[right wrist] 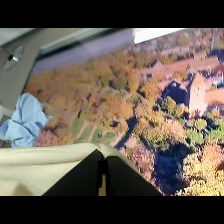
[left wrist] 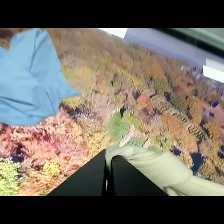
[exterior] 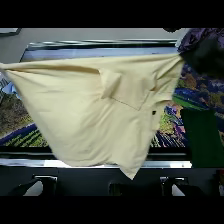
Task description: Fold the clothes and pants, and hang the long-sleeved shirts on hangers.
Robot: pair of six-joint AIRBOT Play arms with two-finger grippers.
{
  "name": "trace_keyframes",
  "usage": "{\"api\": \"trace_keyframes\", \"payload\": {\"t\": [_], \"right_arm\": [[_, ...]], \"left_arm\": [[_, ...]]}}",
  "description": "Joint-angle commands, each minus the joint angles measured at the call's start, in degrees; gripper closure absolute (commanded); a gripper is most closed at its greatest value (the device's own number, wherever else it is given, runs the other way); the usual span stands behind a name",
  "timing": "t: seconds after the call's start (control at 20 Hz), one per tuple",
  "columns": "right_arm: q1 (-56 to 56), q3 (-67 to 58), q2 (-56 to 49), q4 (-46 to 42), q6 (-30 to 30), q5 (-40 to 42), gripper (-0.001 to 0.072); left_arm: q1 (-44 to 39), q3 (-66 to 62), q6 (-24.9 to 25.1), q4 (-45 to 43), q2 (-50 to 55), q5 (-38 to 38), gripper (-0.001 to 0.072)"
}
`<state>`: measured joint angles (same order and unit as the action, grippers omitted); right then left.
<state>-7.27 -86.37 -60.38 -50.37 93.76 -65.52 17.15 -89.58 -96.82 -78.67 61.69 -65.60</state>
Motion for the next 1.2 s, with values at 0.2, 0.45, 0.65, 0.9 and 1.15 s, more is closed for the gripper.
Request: {"api": "trace_keyframes", "payload": {"t": [0.2,0.45,0.65,0.9,1.15], "right_arm": [[10.2,2.3,-30.8,-0.2,-2.7,23.7,0.0683],[14.0,2.3,-39.6,0.9,-1.4,32.2,0.0682],[14.1,2.3,-40.5,1.4,-1.1,28.6,0.0635],[8.6,-0.2,-36.2,1.4,-2.3,11.1,0.0301],[-2.7,4.7,-23.8,-5.9,-16.2,-7.9,0.0296]], "left_arm": [[-4.5,0.5,2.3,1.3,31.7,10.3,0.0696],[-6.2,0.5,2.3,1.3,38.8,16.2,0.0695],[-5.4,0.0,2.3,1.3,39.1,12.4,0.0602],[1.3,-6.5,6.4,1.4,36.2,-3.8,0.0001],[13.7,3.1,7.2,10.1,24.8,-5.4,0.0000]]}}
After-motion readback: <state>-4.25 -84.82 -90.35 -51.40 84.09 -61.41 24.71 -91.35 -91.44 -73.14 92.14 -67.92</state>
